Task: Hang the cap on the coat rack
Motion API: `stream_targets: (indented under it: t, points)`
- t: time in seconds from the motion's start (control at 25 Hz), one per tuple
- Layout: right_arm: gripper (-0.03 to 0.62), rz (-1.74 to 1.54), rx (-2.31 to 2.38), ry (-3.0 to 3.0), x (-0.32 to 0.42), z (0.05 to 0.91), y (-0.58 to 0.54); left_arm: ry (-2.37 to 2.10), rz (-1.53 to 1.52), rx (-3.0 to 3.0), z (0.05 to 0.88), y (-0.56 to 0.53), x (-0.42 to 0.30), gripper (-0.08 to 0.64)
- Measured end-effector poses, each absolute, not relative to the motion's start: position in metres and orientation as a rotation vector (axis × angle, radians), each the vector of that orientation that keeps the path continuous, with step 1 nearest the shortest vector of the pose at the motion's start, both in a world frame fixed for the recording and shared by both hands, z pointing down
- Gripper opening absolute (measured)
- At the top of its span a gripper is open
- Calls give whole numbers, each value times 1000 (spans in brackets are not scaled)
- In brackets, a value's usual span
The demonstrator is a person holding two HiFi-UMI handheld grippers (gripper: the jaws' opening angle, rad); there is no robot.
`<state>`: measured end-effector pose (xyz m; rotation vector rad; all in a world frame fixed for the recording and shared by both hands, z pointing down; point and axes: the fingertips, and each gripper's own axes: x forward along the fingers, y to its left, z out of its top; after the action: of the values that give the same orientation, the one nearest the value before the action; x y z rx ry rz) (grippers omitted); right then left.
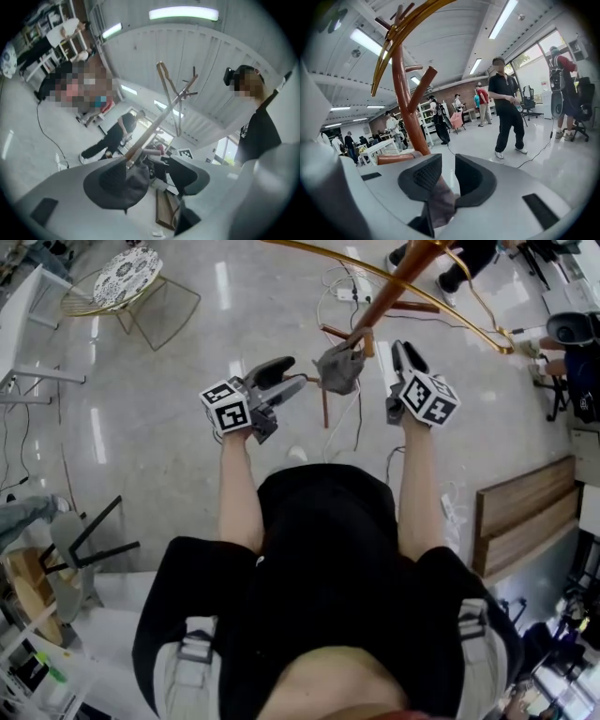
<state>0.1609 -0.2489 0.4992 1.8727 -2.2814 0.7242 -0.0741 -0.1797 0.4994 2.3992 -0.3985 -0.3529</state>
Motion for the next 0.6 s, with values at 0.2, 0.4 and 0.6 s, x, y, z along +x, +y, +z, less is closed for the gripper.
stream_targets:
  t: [0.2,0.4,0.6]
  points:
    - [21,592,1915,-2355,152,457,-257,-533,-487,2550,423,-210,-72,265]
    - [2,406,1869,-2469,135,417,-252,-632,-486,2673,364,-215,-36,196]
    - [-3,294,1841,-2538,116,388,-244,-836,-416,2696,342,-221,-7,32]
